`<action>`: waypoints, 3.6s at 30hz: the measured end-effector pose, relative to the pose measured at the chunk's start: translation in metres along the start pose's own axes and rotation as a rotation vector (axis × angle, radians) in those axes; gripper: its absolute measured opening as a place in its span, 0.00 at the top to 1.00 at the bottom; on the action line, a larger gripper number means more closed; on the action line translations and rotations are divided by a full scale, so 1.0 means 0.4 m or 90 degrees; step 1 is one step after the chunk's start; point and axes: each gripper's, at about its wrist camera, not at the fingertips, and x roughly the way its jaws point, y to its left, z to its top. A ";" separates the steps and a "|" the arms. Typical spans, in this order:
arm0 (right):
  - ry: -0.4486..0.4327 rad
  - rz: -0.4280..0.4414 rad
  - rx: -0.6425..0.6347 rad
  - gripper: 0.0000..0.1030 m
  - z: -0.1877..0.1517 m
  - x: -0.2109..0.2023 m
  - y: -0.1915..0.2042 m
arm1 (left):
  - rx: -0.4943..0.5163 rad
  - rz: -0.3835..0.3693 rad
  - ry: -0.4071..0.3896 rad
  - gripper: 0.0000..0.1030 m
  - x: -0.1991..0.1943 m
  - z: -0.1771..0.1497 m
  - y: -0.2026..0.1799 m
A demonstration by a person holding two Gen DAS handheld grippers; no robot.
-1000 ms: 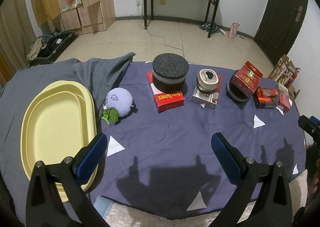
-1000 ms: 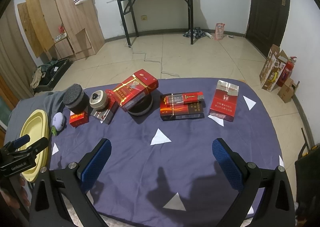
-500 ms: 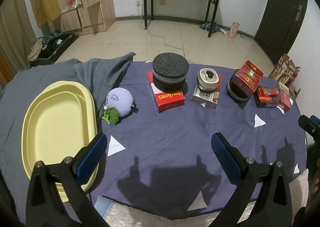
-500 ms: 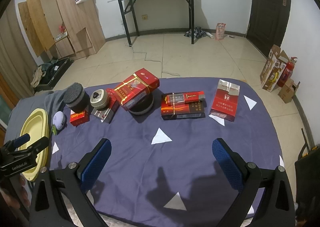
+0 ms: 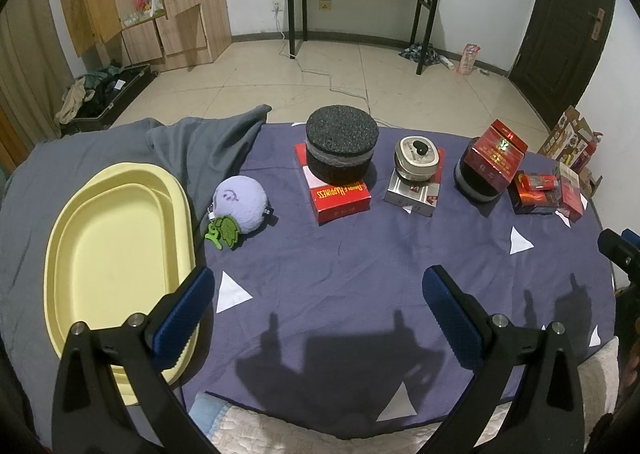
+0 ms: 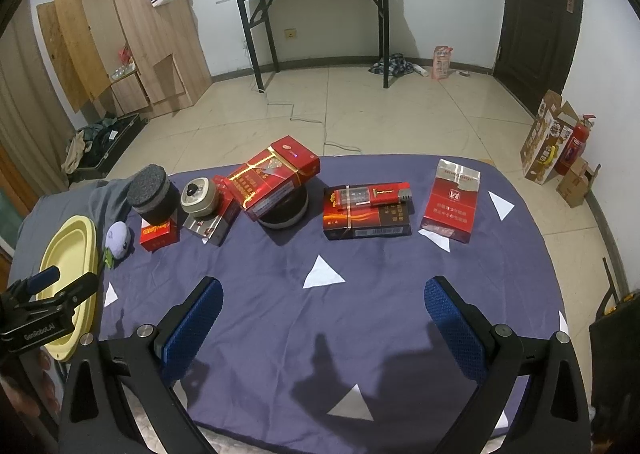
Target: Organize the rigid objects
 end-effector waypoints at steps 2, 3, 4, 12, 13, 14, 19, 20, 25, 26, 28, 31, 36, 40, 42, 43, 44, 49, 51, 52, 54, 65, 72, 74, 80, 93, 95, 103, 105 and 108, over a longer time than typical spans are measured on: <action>-0.001 0.001 0.000 0.00 0.001 0.000 0.000 | 0.000 -0.001 -0.001 0.00 -0.001 0.000 0.000; -0.001 0.001 0.000 0.00 0.000 -0.001 0.001 | 0.000 -0.001 -0.001 0.00 -0.001 -0.001 0.000; 0.000 0.002 -0.001 0.00 0.000 0.000 0.001 | 0.000 -0.001 -0.001 0.00 -0.001 -0.001 0.000; 0.001 0.002 0.000 0.00 -0.003 -0.001 -0.001 | 0.001 -0.001 -0.001 0.00 -0.001 -0.002 0.000; 0.001 0.002 -0.001 0.00 -0.003 -0.001 -0.001 | 0.001 0.000 -0.001 0.00 0.000 -0.002 -0.001; 0.000 0.002 -0.002 0.00 -0.002 -0.001 -0.001 | 0.001 0.000 -0.002 0.00 0.000 -0.002 0.000; 0.003 0.003 -0.003 0.00 -0.004 0.003 0.002 | -0.001 0.000 0.001 0.00 0.000 -0.002 -0.001; 0.004 0.003 -0.004 0.00 -0.004 0.004 0.003 | 0.000 0.000 0.000 0.00 0.000 -0.002 -0.002; 0.004 0.005 -0.007 0.00 -0.002 0.005 0.006 | 0.000 0.000 0.000 0.00 0.001 -0.002 -0.002; 0.004 0.005 -0.007 0.00 -0.002 0.005 0.006 | 0.001 0.000 0.001 0.00 0.001 -0.003 -0.002; 0.005 0.005 -0.006 0.00 -0.002 0.005 0.007 | 0.002 0.001 0.001 0.00 0.000 -0.002 -0.002; 0.005 0.004 -0.004 0.00 -0.001 0.006 0.007 | 0.001 0.001 0.000 0.00 0.001 -0.002 -0.003; 0.005 0.006 -0.008 0.00 -0.001 0.005 0.006 | 0.001 0.002 0.002 0.00 0.001 -0.002 -0.003; 0.007 0.006 -0.005 0.00 -0.001 0.006 0.005 | -0.003 0.001 0.004 0.00 -0.002 -0.006 -0.001; 0.007 0.007 -0.005 0.00 -0.001 0.007 0.005 | -0.001 0.002 0.003 0.00 -0.002 -0.008 0.000; 0.006 0.007 -0.006 0.00 -0.001 0.006 0.005 | 0.001 0.002 0.002 0.00 -0.003 -0.011 0.000; 0.007 0.007 -0.006 0.00 -0.001 0.007 0.005 | -0.001 0.002 0.004 0.00 -0.001 -0.008 0.000; 0.008 0.007 -0.005 0.00 -0.001 0.009 0.006 | 0.008 0.008 0.010 0.00 0.008 -0.017 0.001; 0.010 0.008 -0.005 0.00 -0.002 0.010 0.007 | 0.010 0.010 0.011 0.00 0.011 -0.016 0.002; 0.010 0.009 -0.005 0.00 -0.003 0.012 0.009 | 0.010 0.008 0.008 0.00 0.009 -0.016 0.004; 0.009 0.008 -0.007 0.00 -0.004 0.010 0.009 | 0.011 0.010 0.004 0.00 0.010 -0.016 0.004; 0.011 0.008 -0.008 0.00 -0.006 0.013 0.013 | 0.016 0.007 0.006 0.00 0.008 -0.008 0.002; 0.012 0.007 -0.011 0.00 -0.007 0.013 0.015 | 0.019 0.009 0.014 0.00 0.011 -0.007 -0.006; 0.015 0.007 -0.011 0.00 -0.007 0.016 0.015 | 0.019 0.008 0.014 0.00 0.010 -0.008 -0.006; 0.019 0.007 -0.016 0.00 -0.009 0.025 0.022 | 0.017 0.006 0.015 0.00 0.009 -0.007 -0.007; 0.020 0.007 -0.016 0.00 -0.009 0.028 0.020 | 0.017 0.005 0.016 0.00 0.012 -0.008 -0.010; 0.019 0.007 -0.017 0.00 -0.010 0.027 0.020 | 0.018 0.005 0.016 0.00 0.012 -0.007 -0.010; 0.021 0.007 -0.018 0.00 -0.010 0.030 0.019 | 0.017 0.005 0.016 0.00 0.012 -0.007 -0.009; 0.021 0.007 -0.018 0.00 -0.009 0.030 0.019 | 0.017 0.005 0.018 0.00 0.012 -0.008 -0.010; 0.022 0.005 -0.018 0.00 -0.009 0.030 0.019 | 0.017 0.006 0.018 0.00 0.011 -0.007 -0.010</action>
